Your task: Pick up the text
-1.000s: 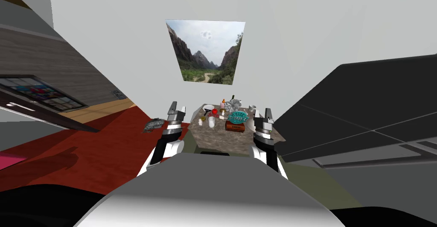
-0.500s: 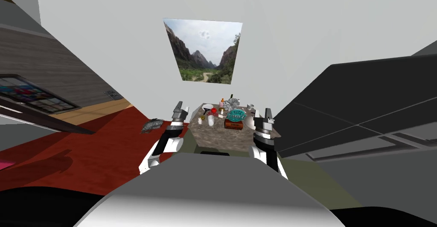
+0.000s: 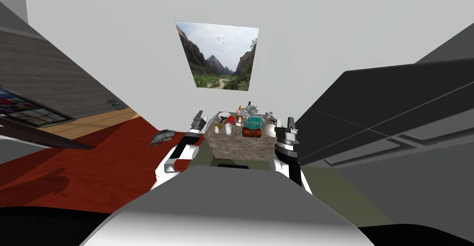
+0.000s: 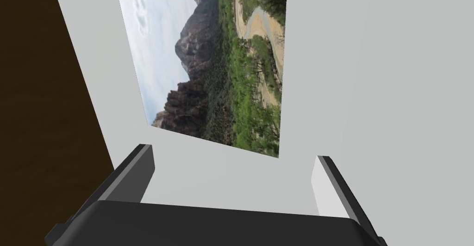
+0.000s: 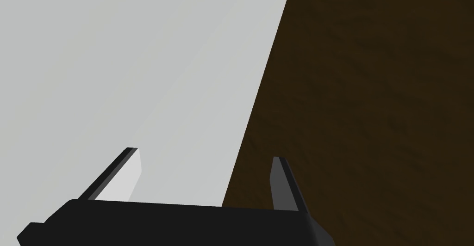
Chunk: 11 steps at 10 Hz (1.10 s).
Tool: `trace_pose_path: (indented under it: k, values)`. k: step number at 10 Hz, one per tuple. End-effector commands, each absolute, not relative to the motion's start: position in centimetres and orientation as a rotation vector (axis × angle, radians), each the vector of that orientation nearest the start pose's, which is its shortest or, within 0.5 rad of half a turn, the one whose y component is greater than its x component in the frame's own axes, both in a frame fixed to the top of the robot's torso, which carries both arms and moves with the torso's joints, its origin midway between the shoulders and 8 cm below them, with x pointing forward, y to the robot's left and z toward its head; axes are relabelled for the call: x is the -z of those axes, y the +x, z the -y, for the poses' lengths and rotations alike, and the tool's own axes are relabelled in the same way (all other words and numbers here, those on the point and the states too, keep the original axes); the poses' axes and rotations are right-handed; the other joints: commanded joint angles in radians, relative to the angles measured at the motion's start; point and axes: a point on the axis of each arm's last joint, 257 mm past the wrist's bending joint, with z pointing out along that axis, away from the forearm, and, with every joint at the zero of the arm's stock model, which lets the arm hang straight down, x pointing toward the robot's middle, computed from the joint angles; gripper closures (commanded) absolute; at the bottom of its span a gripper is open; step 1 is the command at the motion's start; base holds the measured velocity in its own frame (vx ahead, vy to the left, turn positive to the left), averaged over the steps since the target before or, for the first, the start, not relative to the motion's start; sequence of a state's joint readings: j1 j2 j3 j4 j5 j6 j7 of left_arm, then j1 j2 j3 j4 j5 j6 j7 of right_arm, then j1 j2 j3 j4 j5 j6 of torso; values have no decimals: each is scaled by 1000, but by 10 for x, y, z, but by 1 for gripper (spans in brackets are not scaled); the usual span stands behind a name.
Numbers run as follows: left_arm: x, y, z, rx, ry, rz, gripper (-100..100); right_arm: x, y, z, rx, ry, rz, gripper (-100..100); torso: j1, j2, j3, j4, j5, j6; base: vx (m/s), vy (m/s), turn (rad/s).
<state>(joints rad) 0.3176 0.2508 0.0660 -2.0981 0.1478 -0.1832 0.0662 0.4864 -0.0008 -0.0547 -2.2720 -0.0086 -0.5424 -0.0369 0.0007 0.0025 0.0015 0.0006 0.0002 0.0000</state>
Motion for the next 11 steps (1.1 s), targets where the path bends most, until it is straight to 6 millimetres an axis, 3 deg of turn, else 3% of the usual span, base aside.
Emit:
trace_pose_path:
  k: [1,2,4,6,11]
  values:
    - [62,450,-310,1294,-890,-969,-100,-34,335,295,-1303,630,-562,0,0,0,0,0,0,0,-35,3,-73]
    - [64,451,-310,1291,-896,-974,-100,-34,335,295,-1303,630,-562,0,0,0,0,0,0,0,-34,7,-47]
    - [78,474,-320,1271,-939,-1034,-100,-34,335,295,-1303,630,-562,0,0,0,0,0,0,0,-53,4,-123]
    - [88,479,-323,1255,-967,-1053,-100,-34,335,295,-1303,630,-562,0,1,0,0,0,0,0,-36,13,-26]
    - [117,519,-351,1183,-1085,-1143,-100,-34,335,295,-1303,630,-562,0,0,0,0,0,0,0,-34,10,-92]
